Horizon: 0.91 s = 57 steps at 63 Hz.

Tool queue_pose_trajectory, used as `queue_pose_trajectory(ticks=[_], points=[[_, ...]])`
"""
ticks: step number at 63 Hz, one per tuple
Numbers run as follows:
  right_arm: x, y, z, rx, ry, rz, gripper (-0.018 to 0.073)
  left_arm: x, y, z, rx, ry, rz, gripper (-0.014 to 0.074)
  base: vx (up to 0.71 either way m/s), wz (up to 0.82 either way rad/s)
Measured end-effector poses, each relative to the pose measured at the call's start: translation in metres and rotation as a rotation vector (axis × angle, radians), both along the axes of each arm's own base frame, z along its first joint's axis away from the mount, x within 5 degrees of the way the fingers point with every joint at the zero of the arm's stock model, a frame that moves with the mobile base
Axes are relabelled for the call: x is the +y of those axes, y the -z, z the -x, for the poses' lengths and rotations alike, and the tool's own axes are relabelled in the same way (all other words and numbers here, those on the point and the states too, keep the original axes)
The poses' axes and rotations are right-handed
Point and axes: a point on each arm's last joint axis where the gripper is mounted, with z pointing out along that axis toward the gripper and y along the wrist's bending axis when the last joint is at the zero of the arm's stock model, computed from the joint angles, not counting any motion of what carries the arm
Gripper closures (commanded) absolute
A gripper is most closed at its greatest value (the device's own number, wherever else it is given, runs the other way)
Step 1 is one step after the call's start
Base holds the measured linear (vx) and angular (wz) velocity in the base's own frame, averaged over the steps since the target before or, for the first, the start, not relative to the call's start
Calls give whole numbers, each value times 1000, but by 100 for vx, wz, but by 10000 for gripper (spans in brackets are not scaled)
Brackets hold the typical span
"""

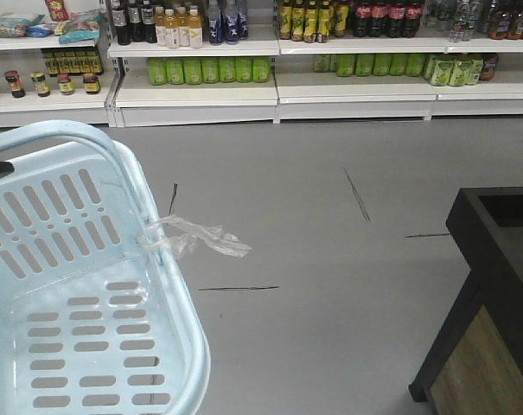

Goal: Pick three apples into basket with both arms
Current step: 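Drive the base along the aisle holding the basket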

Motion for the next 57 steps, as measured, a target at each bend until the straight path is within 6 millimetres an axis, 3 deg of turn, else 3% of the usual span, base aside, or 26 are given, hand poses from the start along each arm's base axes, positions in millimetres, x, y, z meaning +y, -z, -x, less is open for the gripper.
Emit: queue_pose_trajectory(ticks=[57], points=[[0, 0, 0, 0, 0, 0, 568, 0, 0, 0, 1, 0, -1, 603, 3, 0]])
